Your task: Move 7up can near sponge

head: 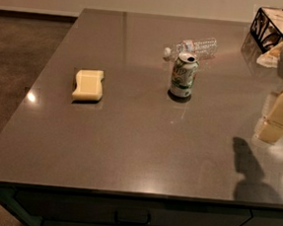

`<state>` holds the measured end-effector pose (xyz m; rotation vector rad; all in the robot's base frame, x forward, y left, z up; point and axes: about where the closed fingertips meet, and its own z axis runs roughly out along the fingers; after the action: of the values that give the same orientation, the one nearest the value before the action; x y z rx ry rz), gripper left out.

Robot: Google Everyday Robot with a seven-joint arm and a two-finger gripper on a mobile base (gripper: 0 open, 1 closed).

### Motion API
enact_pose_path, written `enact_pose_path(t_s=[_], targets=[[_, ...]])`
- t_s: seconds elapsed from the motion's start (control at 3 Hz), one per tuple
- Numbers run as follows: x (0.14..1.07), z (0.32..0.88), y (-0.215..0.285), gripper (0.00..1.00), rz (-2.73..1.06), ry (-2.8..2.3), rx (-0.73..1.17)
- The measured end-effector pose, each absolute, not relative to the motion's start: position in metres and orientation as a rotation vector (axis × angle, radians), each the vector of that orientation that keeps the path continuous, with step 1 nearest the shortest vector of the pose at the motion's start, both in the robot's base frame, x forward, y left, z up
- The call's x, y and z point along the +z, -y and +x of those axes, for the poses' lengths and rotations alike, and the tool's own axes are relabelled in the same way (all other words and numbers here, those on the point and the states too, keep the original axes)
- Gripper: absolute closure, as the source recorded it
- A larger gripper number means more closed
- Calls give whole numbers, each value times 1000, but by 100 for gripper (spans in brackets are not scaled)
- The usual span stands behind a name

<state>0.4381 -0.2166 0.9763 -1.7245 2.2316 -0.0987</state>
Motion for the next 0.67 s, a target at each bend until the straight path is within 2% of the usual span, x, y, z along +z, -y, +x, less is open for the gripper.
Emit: enact_pose_path(t_s=[0.67], targets=[[978,443,207,0,-1707,-2221,-82]])
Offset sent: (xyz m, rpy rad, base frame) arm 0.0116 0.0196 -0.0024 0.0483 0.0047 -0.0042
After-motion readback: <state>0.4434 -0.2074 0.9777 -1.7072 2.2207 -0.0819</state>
